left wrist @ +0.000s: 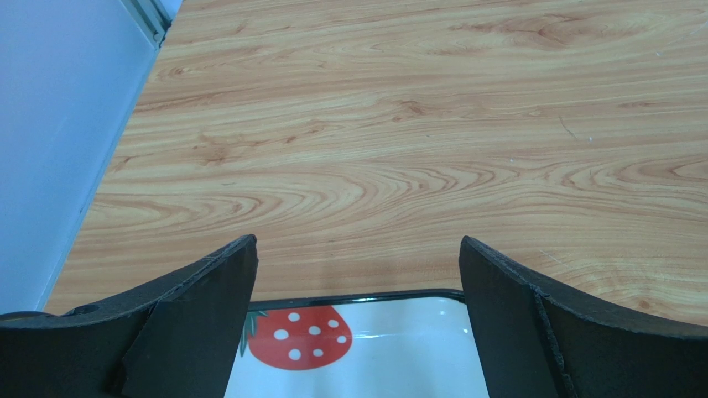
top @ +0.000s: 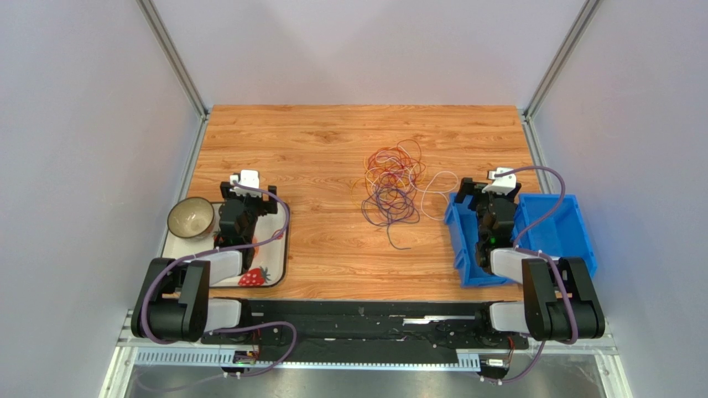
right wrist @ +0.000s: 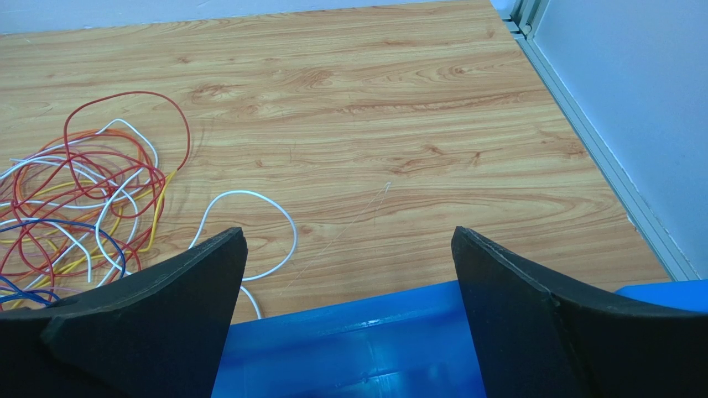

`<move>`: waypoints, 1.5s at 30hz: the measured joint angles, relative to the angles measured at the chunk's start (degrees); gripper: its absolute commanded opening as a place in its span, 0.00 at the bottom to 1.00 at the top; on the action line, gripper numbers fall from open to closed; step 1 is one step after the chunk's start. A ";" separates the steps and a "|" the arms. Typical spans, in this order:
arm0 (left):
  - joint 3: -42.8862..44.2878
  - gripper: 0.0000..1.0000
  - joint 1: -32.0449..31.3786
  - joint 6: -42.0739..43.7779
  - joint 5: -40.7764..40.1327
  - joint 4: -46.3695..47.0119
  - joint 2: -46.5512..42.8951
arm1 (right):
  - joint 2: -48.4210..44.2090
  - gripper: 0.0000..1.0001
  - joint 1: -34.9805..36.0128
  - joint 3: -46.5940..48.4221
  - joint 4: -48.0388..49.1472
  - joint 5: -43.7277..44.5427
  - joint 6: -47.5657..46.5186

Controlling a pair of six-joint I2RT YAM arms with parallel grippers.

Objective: Untangle the cables

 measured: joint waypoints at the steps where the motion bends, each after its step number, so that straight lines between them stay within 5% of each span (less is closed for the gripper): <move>1: 0.00 0.99 0.00 0.00 0.00 0.00 0.00 | 0.00 1.00 0.00 0.00 0.00 0.00 0.00; 18: 0.00 0.99 0.00 0.00 0.00 0.02 0.00 | -1.29 1.00 0.59 0.81 -3.04 -0.24 -0.48; 28: 0.00 0.99 0.00 0.00 0.00 0.02 0.00 | -9.57 1.00 4.37 35.32 -56.30 -0.46 7.19; 32: 0.00 0.99 0.00 0.00 0.00 0.02 0.00 | -10.16 0.98 3.39 45.09 -68.72 -2.54 14.01; 39: 0.00 0.99 0.00 0.00 0.00 0.02 0.00 | 1.81 0.90 4.74 66.86 -91.23 -4.02 18.14; 45: 0.00 0.99 0.00 0.00 0.00 0.02 0.00 | 9.51 0.89 6.36 72.67 -100.41 -5.51 18.71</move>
